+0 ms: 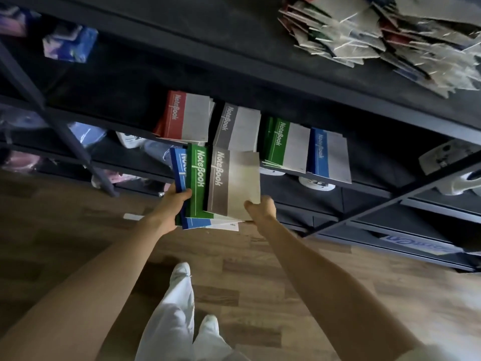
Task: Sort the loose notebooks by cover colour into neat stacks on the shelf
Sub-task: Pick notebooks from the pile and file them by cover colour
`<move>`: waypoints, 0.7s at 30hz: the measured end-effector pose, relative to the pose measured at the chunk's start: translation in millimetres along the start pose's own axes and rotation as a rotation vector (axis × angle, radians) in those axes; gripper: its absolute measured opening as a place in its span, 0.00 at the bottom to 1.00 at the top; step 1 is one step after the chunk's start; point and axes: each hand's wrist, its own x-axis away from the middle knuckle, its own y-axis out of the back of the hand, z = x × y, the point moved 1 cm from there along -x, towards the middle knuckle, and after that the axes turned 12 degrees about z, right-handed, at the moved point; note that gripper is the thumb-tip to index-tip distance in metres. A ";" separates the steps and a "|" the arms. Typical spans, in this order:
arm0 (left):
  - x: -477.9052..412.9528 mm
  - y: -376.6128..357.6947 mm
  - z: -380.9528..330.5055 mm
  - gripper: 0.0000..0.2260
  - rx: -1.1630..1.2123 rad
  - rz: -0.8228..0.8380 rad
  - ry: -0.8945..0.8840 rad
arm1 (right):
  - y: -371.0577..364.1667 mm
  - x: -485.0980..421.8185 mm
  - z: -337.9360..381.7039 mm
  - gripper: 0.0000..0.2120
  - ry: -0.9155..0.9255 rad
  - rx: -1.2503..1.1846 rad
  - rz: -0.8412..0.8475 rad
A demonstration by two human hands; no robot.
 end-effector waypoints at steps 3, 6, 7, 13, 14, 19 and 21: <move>-23.8 10.8 -21.0 0.13 -0.012 -0.010 -0.004 | 14.2 -20.3 21.3 0.16 0.011 0.101 -0.108; -44.4 22.2 -45.1 0.16 -0.005 -0.012 -0.001 | 25.2 -44.2 49.6 0.14 0.005 0.193 -0.184; -51.3 26.7 -51.9 0.16 0.005 -0.005 0.003 | 27.5 -53.7 58.7 0.13 -0.001 0.205 -0.204; -84.8 55.7 -80.9 0.14 0.019 -0.034 0.043 | 28.6 -109.2 101.6 0.11 -0.042 0.184 -0.228; -88.7 60.0 -84.1 0.14 0.018 -0.041 0.046 | 27.0 -116.6 105.5 0.13 -0.064 0.193 -0.233; -102.8 74.5 -96.8 0.15 0.032 -0.047 0.071 | 11.1 -146.6 113.4 0.15 -0.107 0.029 -0.213; -106.7 76.5 -100.6 0.15 0.038 -0.050 0.083 | 4.3 -153.5 116.7 0.13 -0.111 -0.003 -0.180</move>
